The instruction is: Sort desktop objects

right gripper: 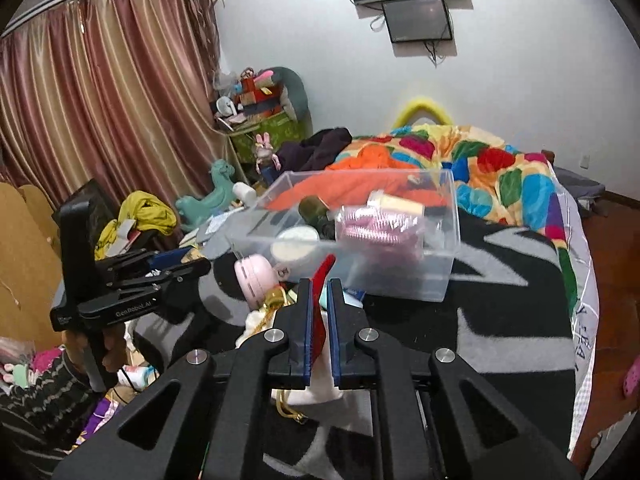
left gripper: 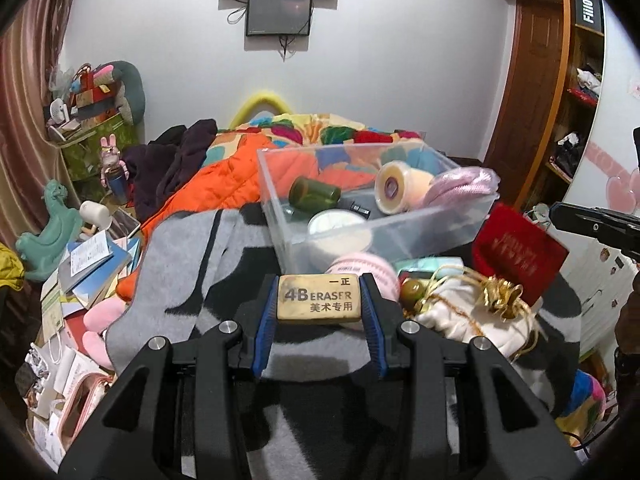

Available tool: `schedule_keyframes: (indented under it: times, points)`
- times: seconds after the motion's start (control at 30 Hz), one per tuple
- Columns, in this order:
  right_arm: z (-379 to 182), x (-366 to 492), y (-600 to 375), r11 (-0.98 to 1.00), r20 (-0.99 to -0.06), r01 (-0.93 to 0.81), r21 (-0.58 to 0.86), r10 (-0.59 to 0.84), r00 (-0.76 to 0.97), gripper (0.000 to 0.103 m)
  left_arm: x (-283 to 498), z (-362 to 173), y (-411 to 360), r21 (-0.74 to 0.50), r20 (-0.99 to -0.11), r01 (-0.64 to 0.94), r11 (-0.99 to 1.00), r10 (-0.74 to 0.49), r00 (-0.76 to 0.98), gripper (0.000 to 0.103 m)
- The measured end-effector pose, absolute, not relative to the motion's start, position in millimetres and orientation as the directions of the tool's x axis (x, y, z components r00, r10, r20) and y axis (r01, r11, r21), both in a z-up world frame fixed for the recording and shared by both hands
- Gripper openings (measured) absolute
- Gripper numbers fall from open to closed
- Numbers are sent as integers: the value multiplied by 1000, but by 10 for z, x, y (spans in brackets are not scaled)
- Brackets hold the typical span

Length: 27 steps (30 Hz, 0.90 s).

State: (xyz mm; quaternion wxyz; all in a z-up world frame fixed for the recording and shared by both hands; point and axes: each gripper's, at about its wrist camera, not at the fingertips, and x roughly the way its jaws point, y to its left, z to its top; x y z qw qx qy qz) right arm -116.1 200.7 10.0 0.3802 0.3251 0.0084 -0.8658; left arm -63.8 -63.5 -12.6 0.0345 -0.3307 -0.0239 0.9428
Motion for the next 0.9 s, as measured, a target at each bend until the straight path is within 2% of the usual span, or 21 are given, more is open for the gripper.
schedule_keyframes:
  times: [0.17,0.23,0.27,0.3,0.47,0.67,0.7,0.77,0.9]
  points:
    - [97,-1133,1908,-725,-608,663,185,-615,-502,8,-669,-92,-610,-83,-612,-65,-994,102,-784,39]
    - [-5,-1151,1862,-725,-647,664,181,-596,-475,28,-661,-101,-589,-85,-611,-71,-994,108,-784,39]
    - [-58,-1167,1839,-725,-663,664,184,-590,-460,56,-658,-109,-578,-90,-613,-77,-993,116,-782,39]
    - [-112,-1176,1846,-729,-667,656,196,-589,-456,73,-654,-116,-572,-95,-612,-79,-992,121,-781,39]
    - [-269,-1204,1847,-691,-660,658,299,-648,-380,74,-650,-158,-507,-96,-616,-95,-991,134,-776,39]
    - [-387,-1122,1631,-660,-690,703,266,-639,-339,73,-658,-204,-525,-120,-623,-92,-988,147,-768,39]
    - [-415,-1101,1581,-652,-699,715,253,-634,-331,69,-657,-218,-530,-124,-626,-91,-988,149,-765,39]
    - [-474,-1087,1493,-642,-718,731,229,-619,-319,67,-656,-257,-527,-128,-635,-92,-988,152,-757,39]
    - [-519,-1108,1426,-654,-725,734,185,-595,-347,45,-644,-308,-523,-121,-646,-90,-989,147,-749,39]
